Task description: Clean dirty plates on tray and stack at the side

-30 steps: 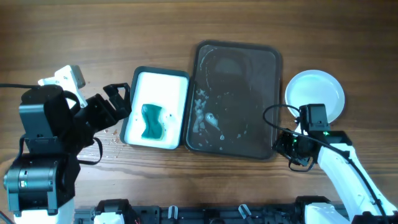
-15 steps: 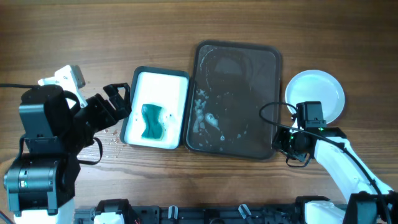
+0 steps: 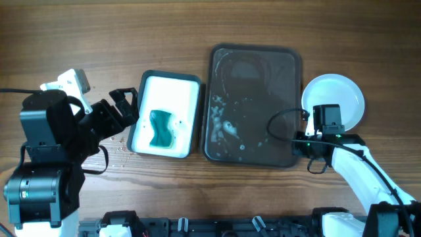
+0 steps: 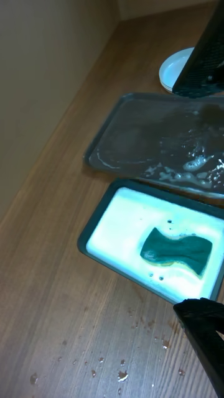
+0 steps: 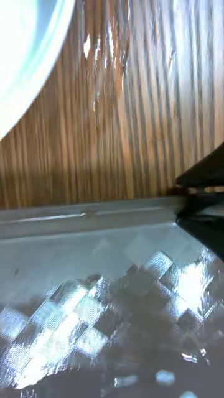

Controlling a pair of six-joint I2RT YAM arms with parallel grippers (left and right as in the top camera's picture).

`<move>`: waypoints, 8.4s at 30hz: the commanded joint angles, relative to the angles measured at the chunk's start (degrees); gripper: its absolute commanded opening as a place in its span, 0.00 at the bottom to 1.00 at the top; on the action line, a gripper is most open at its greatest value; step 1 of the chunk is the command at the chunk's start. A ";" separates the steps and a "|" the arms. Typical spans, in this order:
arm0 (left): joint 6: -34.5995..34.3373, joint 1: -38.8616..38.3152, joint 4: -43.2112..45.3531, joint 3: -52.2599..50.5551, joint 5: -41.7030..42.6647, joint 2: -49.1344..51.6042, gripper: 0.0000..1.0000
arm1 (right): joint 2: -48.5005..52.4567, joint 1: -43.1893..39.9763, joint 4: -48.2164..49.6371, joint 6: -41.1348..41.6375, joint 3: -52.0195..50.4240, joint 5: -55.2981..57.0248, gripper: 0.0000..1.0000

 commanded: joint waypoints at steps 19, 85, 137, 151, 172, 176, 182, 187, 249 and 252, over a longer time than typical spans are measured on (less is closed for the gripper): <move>0.31 0.35 0.13 0.59 -0.35 0.02 1.00 | -3.28 -0.11 -3.43 -9.22 4.70 6.40 0.29; 0.31 0.35 0.13 0.59 -0.35 0.02 1.00 | 31.63 51.95 4.46 34.40 34.95 -0.31 0.06; 0.31 0.35 0.13 0.59 -0.35 0.02 1.00 | -2.86 51.45 -5.16 23.91 35.01 7.26 1.00; 0.31 0.35 0.13 0.59 -0.35 0.02 1.00 | -39.47 51.45 -15.28 16.52 33.86 30.84 0.99; 0.31 0.35 0.13 0.59 -0.35 0.02 1.00 | -74.49 4.79 21.79 6.64 -25.31 -3.21 1.00; 0.31 0.35 0.13 0.59 -0.35 0.02 1.00 | -76.37 4.17 30.64 6.36 -30.53 -0.76 1.00; 0.31 0.35 0.13 0.59 -0.35 0.02 1.00 | -76.32 4.20 29.33 6.36 -30.53 0.02 1.00; 0.31 0.35 0.13 0.59 -0.35 0.02 1.00 | -76.26 4.20 29.35 6.40 -30.53 0.02 1.00; 13.62 -5.18 56.17 -72.54 2.93 -52.33 1.00 | -76.26 4.20 29.33 6.38 -30.53 0.02 1.00; 13.62 -5.18 56.17 -72.54 2.93 -52.33 1.00 | -76.26 4.20 29.33 6.36 -30.53 0.02 1.00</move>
